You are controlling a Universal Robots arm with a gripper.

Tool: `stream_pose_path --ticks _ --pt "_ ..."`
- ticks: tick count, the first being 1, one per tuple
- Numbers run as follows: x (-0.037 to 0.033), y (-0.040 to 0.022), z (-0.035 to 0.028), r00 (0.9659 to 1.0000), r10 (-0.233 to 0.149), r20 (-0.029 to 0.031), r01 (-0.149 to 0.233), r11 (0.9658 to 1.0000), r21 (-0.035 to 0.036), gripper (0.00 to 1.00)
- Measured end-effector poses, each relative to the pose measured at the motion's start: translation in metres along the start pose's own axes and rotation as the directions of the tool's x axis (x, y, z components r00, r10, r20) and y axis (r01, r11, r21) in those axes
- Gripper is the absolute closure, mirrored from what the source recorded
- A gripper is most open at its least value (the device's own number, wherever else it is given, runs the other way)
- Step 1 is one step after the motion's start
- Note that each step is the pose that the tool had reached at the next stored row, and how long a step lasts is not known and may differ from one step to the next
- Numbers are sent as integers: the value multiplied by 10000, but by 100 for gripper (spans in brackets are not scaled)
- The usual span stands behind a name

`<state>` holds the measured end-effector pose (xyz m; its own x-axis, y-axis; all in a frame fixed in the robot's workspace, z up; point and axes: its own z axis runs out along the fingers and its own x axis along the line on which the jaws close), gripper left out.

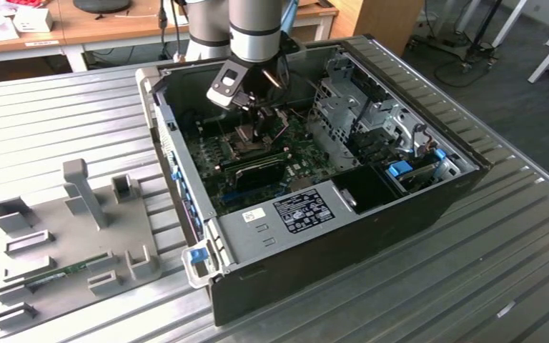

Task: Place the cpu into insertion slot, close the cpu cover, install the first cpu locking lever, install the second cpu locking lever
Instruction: 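Place the cpu into insertion slot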

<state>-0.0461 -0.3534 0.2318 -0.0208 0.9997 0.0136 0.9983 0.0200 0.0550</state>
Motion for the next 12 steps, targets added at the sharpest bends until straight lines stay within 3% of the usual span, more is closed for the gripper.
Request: stream_pose_path --ticks 4,12 --pt "27 0 15 10000 -6 0 6 10000 1 46" --pt "33 -6 127 10000 -6 0 6 10000 1 46"
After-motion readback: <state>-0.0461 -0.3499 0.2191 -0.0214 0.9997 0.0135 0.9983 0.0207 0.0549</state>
